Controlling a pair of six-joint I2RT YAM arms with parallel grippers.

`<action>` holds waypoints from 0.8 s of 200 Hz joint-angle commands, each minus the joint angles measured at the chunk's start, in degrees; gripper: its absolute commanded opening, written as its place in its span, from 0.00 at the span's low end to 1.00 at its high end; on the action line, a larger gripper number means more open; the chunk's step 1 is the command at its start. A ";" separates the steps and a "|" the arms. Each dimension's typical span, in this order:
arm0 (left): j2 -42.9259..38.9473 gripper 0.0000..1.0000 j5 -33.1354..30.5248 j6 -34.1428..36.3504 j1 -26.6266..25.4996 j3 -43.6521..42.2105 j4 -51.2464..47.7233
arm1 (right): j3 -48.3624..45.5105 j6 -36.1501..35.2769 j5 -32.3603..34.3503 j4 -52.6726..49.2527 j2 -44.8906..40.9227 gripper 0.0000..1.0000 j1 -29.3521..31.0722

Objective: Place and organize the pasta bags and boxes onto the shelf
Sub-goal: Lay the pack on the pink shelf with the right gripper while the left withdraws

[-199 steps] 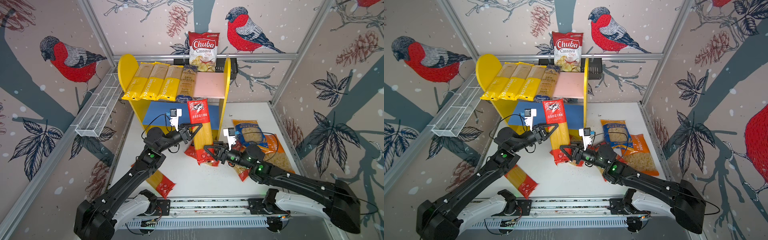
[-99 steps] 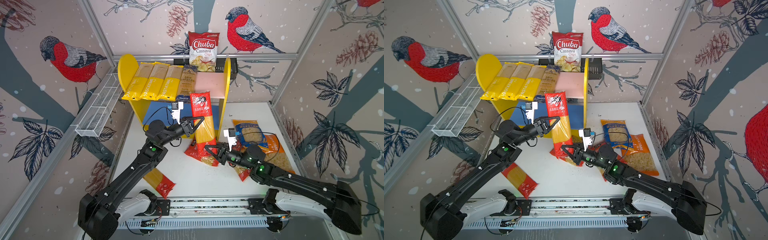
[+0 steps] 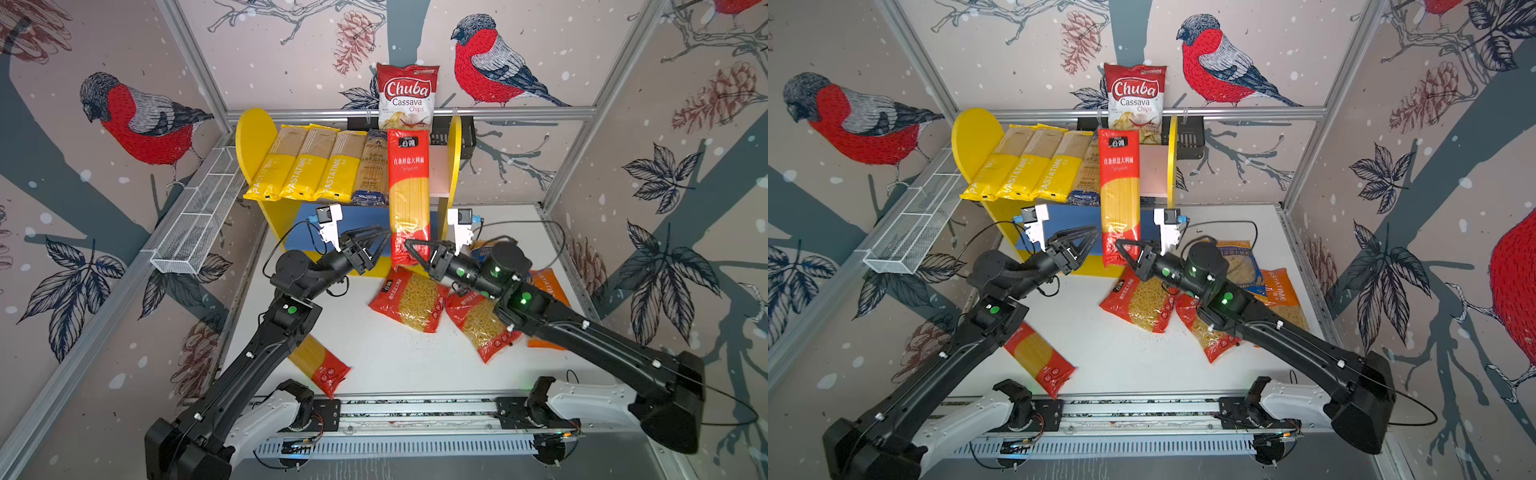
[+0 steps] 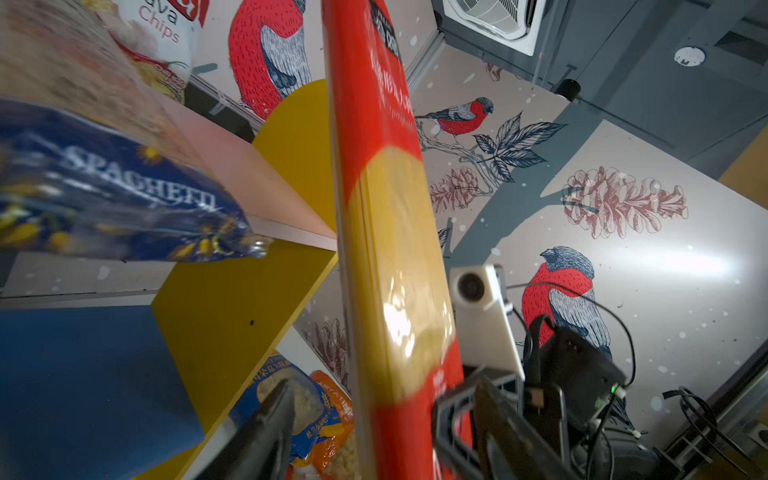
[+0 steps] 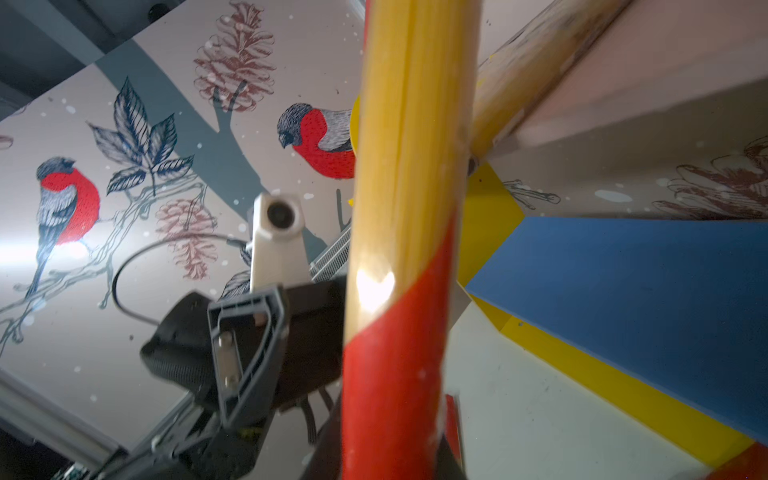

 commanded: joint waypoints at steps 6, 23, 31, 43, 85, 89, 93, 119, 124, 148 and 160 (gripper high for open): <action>-3.41 0.67 -2.82 2.22 0.51 -1.77 -3.67 | 9.62 5.01 2.38 -4.85 5.05 0.06 -2.74; -5.29 0.67 -3.43 2.65 0.50 -3.25 -5.59 | 15.36 8.76 0.71 -7.52 8.45 0.07 -4.55; -5.92 0.67 -3.46 2.30 0.51 -4.08 -5.83 | 18.26 10.14 -0.10 -9.26 10.17 0.06 -5.43; -6.72 0.67 -3.44 1.47 0.51 -5.33 -5.45 | 21.90 11.69 -1.32 -11.17 12.66 0.06 -6.47; -8.21 0.67 -3.68 0.27 0.51 -7.54 -4.63 | 28.92 13.41 -3.98 -14.58 18.63 0.13 -7.01; -8.21 0.67 -3.64 0.25 0.50 -7.64 -4.45 | 29.13 13.41 -4.04 -14.80 18.86 0.16 -7.03; -8.11 0.67 -3.54 0.12 0.51 -7.77 -4.20 | 29.30 13.36 -4.11 -14.99 18.98 0.21 -6.99; -7.55 0.67 -2.83 -0.55 0.50 -8.46 -2.78 | 27.45 12.91 -3.35 -14.61 17.74 0.41 -6.91; -7.51 0.67 -2.74 -0.67 0.51 -8.59 -2.51 | 26.90 12.84 -3.28 -14.43 17.36 0.43 -6.97; -6.77 0.67 -2.35 -1.00 0.51 -8.97 -1.52 | 24.54 12.63 -2.80 -14.14 15.45 0.48 -6.98; -6.30 0.67 -1.91 -1.23 0.51 -9.18 -0.81 | 23.15 12.67 -2.90 -14.09 14.50 0.48 -6.98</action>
